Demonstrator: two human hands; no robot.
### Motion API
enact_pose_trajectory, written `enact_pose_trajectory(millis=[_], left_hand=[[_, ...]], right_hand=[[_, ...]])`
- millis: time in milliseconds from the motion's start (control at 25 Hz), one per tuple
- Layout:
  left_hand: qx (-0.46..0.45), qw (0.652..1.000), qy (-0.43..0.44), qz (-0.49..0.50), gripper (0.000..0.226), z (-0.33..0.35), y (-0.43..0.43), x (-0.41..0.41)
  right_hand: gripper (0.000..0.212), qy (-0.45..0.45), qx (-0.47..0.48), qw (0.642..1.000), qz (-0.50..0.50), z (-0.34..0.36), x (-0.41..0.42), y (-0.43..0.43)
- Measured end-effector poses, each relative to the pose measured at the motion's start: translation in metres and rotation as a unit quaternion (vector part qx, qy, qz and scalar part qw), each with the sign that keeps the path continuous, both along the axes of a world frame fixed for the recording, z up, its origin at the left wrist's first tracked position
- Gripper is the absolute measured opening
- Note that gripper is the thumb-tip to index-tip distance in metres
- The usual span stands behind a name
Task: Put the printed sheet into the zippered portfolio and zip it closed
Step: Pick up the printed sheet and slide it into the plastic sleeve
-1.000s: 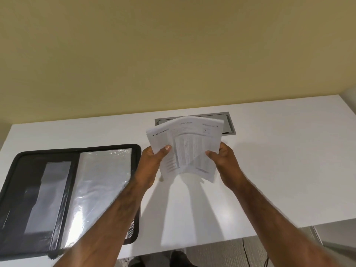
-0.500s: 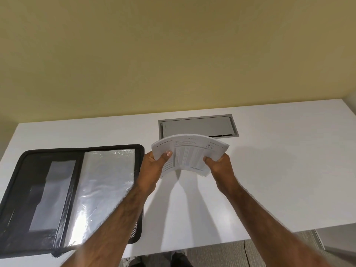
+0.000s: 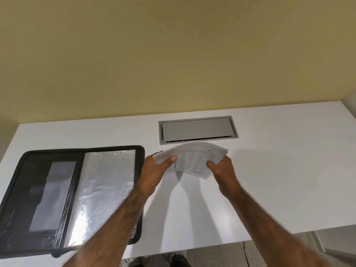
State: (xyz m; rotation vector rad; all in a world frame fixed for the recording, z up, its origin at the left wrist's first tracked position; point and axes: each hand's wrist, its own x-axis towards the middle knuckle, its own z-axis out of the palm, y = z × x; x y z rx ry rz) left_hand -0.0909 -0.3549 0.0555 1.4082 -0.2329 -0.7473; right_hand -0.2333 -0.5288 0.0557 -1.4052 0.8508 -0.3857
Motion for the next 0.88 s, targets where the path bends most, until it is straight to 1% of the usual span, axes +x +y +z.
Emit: enact_pose_trajectory(millis=[80,200,280,520,640,720,760,800,880], left_hand=[[0.004,1.000,-0.009,0.005,0.021,0.001,-0.001,-0.002],[0.003,1.000,-0.020,0.001,0.024,0.003,-0.003,-0.003],[-0.001,1.000,-0.018,-0.002,0.021,0.005,-0.002,-0.003],[0.015,1.000,-0.015,0.009,0.025,-0.003,-0.003,-0.010],[0.028,0.999,-0.019,0.023,0.033,0.000,-0.004,-0.009],[0.037,0.998,-0.013,0.045,0.027,0.006,0.001,-0.001],[0.036,0.998,-0.006,0.058,0.021,0.009,0.006,0.005],[0.032,0.997,0.001,0.070,0.016,0.013,0.013,0.012],[0.025,0.996,0.006,0.090,0.015,0.021,0.031,0.029]], right_hand=[[0.031,0.004,-0.007,1.000,-0.003,0.001,-0.001,0.002],[0.032,-0.007,-0.017,1.000,-0.009,0.005,-0.002,0.000],[0.033,-0.009,-0.020,1.000,-0.006,0.005,-0.003,-0.002],[0.033,0.011,-0.028,1.000,0.006,0.001,-0.005,0.002],[0.031,0.023,-0.057,0.998,0.025,0.004,-0.008,0.002],[0.033,0.046,-0.090,0.993,0.059,0.005,-0.007,-0.001],[0.030,0.060,-0.098,0.990,0.076,0.006,-0.005,-0.002],[0.023,0.072,-0.097,0.989,0.090,0.007,-0.001,-0.003],[0.008,0.084,-0.076,0.986,0.120,0.009,0.014,0.001]])
